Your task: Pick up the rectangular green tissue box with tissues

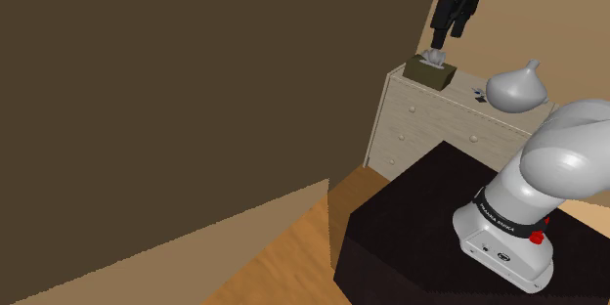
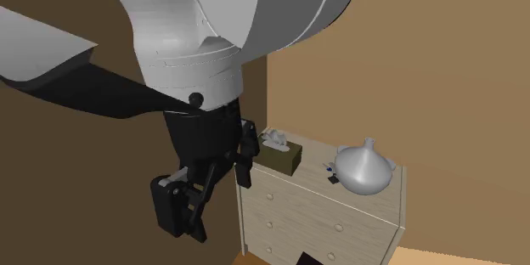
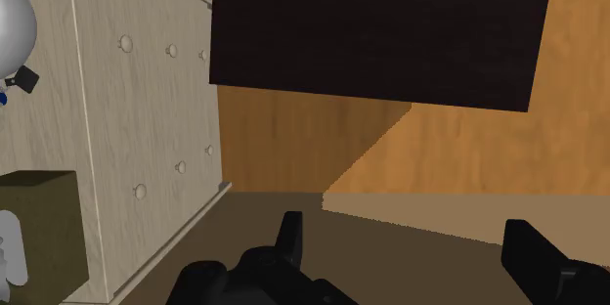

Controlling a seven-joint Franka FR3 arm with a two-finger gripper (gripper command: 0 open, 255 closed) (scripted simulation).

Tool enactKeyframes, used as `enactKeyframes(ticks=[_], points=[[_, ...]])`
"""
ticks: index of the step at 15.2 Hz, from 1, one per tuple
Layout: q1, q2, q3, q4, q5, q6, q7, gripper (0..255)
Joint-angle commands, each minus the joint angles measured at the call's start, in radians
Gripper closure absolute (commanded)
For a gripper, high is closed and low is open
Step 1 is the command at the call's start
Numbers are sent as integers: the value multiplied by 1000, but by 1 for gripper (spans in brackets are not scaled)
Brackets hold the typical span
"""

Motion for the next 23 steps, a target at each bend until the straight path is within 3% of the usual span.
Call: enactKeyframes(ticks=[1,12,23], points=[[0,0,0,0,0,0,0,0],[-94,269,-97,5,-196,217,-73,0],[-183,601,-189,141,-357,398,-105,0]])
